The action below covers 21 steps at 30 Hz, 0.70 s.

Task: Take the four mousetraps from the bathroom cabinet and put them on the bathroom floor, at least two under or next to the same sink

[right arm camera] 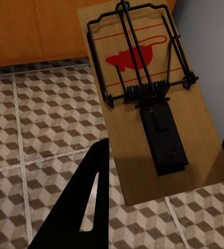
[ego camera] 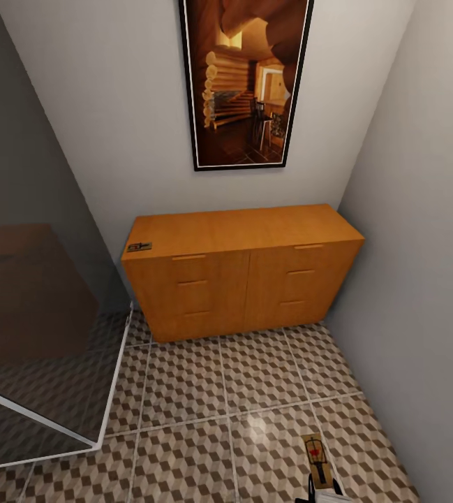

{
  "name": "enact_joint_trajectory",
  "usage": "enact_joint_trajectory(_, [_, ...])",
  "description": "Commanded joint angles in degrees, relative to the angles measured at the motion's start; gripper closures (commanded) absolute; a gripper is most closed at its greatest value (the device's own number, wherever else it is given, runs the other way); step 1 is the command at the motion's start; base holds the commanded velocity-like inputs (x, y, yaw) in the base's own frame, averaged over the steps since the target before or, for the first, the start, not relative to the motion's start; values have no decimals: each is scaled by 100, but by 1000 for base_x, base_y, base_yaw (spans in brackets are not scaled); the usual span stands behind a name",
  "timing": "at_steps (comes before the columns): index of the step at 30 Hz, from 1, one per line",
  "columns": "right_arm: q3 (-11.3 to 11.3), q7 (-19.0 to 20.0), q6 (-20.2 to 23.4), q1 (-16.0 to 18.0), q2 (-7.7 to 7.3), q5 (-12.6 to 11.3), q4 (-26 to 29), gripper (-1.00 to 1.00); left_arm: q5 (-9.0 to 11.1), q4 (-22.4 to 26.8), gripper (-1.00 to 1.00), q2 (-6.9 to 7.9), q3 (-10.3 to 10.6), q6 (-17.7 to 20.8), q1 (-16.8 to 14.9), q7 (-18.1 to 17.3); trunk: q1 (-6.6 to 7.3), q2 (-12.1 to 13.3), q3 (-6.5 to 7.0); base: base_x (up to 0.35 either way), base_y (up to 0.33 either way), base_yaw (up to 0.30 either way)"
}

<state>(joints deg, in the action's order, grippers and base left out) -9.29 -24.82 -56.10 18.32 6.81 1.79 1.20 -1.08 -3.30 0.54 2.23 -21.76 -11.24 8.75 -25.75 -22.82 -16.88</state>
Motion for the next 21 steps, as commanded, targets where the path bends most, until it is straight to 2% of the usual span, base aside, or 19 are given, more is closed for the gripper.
enact_joint_trajectory(1, [-38,-49,-6,5,0,12,-5,100,-13,-8,-100,-3,21,-39,-10,29,-3,-10,-10,0,0,0])
enact_joint_trajectory(6, [-40,-49,29,5,-4,14,-7,100,-13,337,-100,-21,16,-37,-10,30,-3,-10,-10,0,0,0])
enact_joint_trajectory(10, [-42,-49,163,5,0,15,-6,100,-14,774,-100,-146,15,134,-10,28,-3,-10,-10,0,0,0])
enact_joint_trajectory(14, [-45,-23,220,5,10,15,-7,100,-15,1442,-100,-267,16,1191,-10,7,-3,-10,-10,0,0,0])
enact_joint_trajectory(16, [-43,74,232,5,3,15,-11,100,-15,2103,-100,-318,25,1928,-10,-5,-3,-10,-10,0,0,0])
enact_joint_trajectory(18, [-41,188,237,5,-5,15,-13,100,-15,2535,-100,-335,28,2337,-10,-10,-3,-10,-10,0,0,0])
enact_joint_trajectory(21, [-39,325,246,5,-14,15,-14,100,-15,2988,-100,-347,28,2647,-10,-5,-3,-10,-10,0,0,0])
